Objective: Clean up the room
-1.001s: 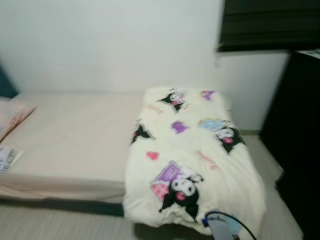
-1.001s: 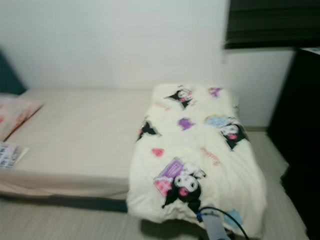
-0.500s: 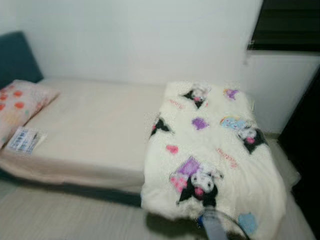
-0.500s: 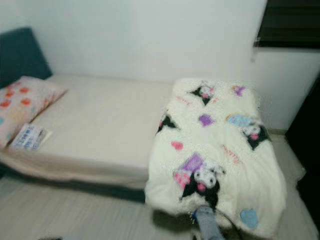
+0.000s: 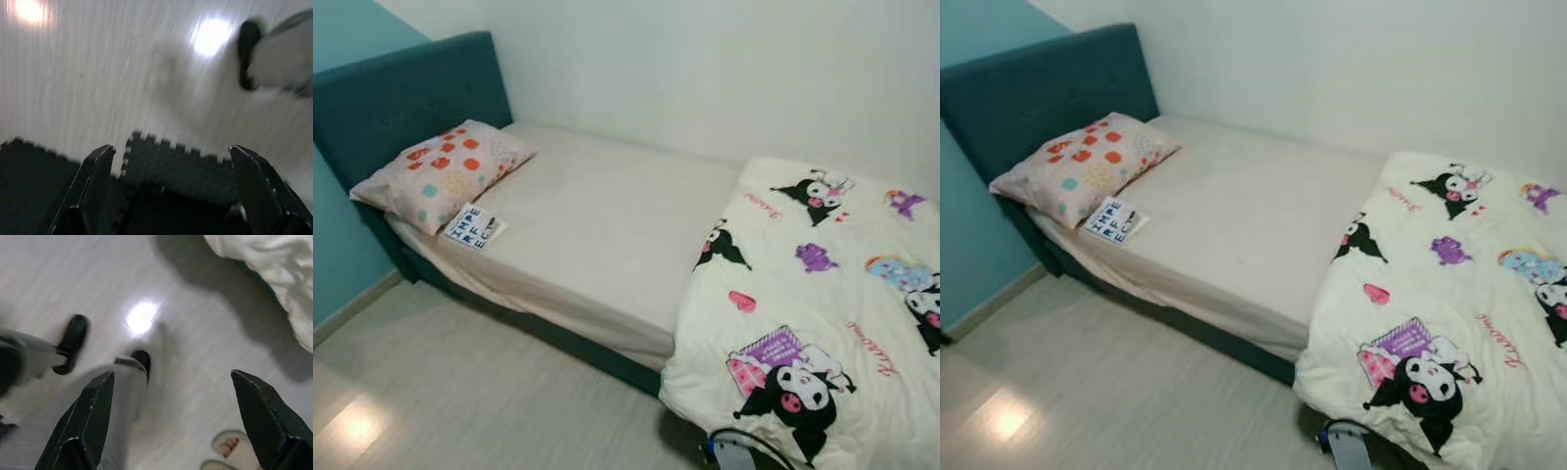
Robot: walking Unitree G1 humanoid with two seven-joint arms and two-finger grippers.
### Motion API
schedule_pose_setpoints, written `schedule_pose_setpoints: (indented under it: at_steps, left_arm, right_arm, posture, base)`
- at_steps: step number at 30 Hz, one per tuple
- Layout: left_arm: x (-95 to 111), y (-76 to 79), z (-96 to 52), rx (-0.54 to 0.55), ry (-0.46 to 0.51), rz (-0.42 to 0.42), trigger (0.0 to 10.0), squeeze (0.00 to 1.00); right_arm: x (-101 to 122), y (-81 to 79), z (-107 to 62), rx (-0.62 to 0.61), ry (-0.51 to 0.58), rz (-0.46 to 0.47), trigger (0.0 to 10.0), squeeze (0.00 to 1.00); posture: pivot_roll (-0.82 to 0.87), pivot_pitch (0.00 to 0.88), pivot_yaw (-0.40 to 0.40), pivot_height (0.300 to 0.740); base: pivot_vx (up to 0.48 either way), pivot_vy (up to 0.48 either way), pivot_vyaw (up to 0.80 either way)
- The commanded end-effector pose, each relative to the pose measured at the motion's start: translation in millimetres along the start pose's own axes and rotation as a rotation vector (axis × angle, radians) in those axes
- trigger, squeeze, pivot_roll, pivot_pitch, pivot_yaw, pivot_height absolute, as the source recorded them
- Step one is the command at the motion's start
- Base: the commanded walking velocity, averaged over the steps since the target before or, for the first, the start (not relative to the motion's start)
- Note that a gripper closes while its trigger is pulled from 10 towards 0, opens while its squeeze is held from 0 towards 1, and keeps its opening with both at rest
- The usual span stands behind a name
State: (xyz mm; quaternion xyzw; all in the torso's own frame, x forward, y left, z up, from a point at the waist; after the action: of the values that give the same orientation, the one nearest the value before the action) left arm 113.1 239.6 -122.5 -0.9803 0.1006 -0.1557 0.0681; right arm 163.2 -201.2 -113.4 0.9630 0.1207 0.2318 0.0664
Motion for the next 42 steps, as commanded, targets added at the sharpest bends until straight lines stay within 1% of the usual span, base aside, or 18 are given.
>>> schedule_pose_setpoints:
  at_steps: [1, 3, 6, 9, 19, 24, 26, 29, 33, 34, 35, 37, 39, 40, 41, 42]
  left_arm:
    - [0, 0.8, 0.1, -0.001, 0.002, -0.015, 10.0, 0.0]
    - [-2, 6.5, 0.5, -0.01, -0.003, -0.02, 10.0, 0.0]
    - [-4, 9.7, 0.7, -0.016, -0.008, -0.019, 10.0, 0.0]
    - [-2, 10.6, 1.0, -0.019, -0.008, -0.016, 10.0, 0.0]
    - [-2, 9.3, 1.0, -0.013, -0.014, -0.024, 10.0, 0.0]
    - [-2, 9.8, 1.1, -0.008, -0.018, -0.031, 10.0, 0.0]
    - [-2, 10.2, 1.2, -0.009, -0.022, -0.022, 10.0, 0.0]
    - [-1, 10.5, 1.3, -0.012, -0.025, 0.029, 10.0, 0.0]
    - [-1, 10.6, 1.3, -0.012, -0.025, 0.047, 10.0, 0.0]
    - [0, 11.4, 1.6, -0.007, -0.026, 0.066, 10.0, 0.0]
    - [0, 11.4, 1.6, -0.007, -0.026, 0.066, 10.0, 0.0]
    - [3, 15.4, 2.2, -0.014, -0.02, 0.095, 10.0, 0.0]
    - [3, 15.4, 2.2, -0.014, -0.02, 0.095, 10.0, 0.0]
    - [5, 18.7, 2.5, -0.027, -0.019, 0.112, 10.0, 0.0]
    - [5, 18.7, 2.5, -0.027, -0.019, 0.112, 10.0, 0.0]
    - [3, 24.5, 2.7, -0.052, -0.033, 0.141, 10.0, 0.0]
  right_arm:
    - [4, -2.0, 0.6, -0.003, 0.008, 0.018, 10.0, 0.0]
    - [-6, 3.9, -0.6, -0.038, -0.02, 0.045, 10.0, 0.0]
    - [-11, 5.3, -1.4, -0.044, -0.033, 0.067, 10.0, 0.0]
    - [-25, 5.2, -3.6, -0.04, -0.07, 0.022, 10.0, 0.0]
    - [-44, 1.9, -7.1, -0.013, -0.119, 0.017, 10.0, 0.0]
    - [-50, 0.3, -8.4, -0.018, -0.143, -0.011, 10.0, 0.0]
    - [-52, -2.9, -8.7, -0.02, -0.157, -0.029, 10.0, 0.0]
    - [-53, -9.6, -8.4, -0.015, -0.167, -0.047, 10.0, 0.0]
    - [-53, -10.8, -8.4, -0.014, -0.169, -0.05, 10.0, 0.0]
    - [-54, -14.4, -8.5, -0.005, -0.181, -0.065, 10.0, 0.0]
    - [-54, -14.4, -8.5, -0.005, -0.181, -0.065, 10.0, 0.0]
    - [-58, -23.4, -9.4, 0.028, -0.211, -0.114, 10.0, 0.0]
    - [-58, -23.4, -9.4, 0.028, -0.211, -0.114, 10.0, 0.0]
    - [-59, -28.9, -9.9, 0.052, -0.225, -0.142, 10.0, 0.0]
    - [-59, -28.9, -9.9, 0.052, -0.225, -0.142, 10.0, 0.0]
    - [-61, -37.1, -10.6, 0.095, -0.239, -0.159, 10.0, 0.0]
  posture:
    - [-0.11, 0.0, 0.008, 0.74]
    - [-0.11, 0.0, 0.01, 0.74]
    - [-0.12, 0.003, 0.013, 0.74]
    - [-0.12, 0.008, 0.014, 0.74]
    - [-0.12, 0.018, 0.009, 0.74]
    - [-0.12, 0.02, 0.01, 0.74]
    - [-0.12, 0.021, 0.012, 0.74]
    - [-0.12, 0.022, 0.013, 0.74]
    - [-0.12, 0.022, 0.013, 0.74]
    - [-0.12, 0.027, 0.013, 0.74]
    - [-0.12, 0.027, 0.013, 0.74]
    - [-0.11, 0.031, 0.006, 0.74]
    - [-0.11, 0.031, 0.006, 0.74]
    - [-0.1, 0.028, 0.001, 0.74]
    - [-0.1, 0.028, 0.001, 0.74]
    - [-0.1, 0.033, -0.001, 0.74]
  base:
    - [0.375, 0.0, 0.79]
    - [0.48, 0.0, 0.3]
    - [0.48, 0.0, 0.0]
    - [0.274, 0.0, 0.53]
    - [0.0, 0.0, 0.8]
    - [0.0, 0.0, 0.0]
    - [0.0, 0.0, 0.0]
    - [0.0, 0.0, 0.0]
    - [0.0, 0.0, 0.0]
    - [0.0, 0.0, 0.0]
    - [0.0, 0.0, 0.0]
    - [0.0, 0.0, 0.0]
    - [0.0, 0.0, 0.0]
    - [0.0, 0.0, 0.0]
    - [0.0, 0.0, 0.0]
    - [0.0, 0.0, 0.0]
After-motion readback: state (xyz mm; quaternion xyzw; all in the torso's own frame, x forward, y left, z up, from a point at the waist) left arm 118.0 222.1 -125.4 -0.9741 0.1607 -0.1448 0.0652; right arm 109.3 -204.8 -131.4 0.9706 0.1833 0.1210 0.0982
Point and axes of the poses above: a point about 5 cm out from each wrist's last joint towards the gripper, its own z axis pointing out of the wrist towards the gripper, its own x axis along the axis of the wrist's last joint, y = z × x, the point moved 2 cm from there along z, pointing out of the wrist towards the gripper, and after that the axes turned 3 degrees about -z, right-handed, at the moved point
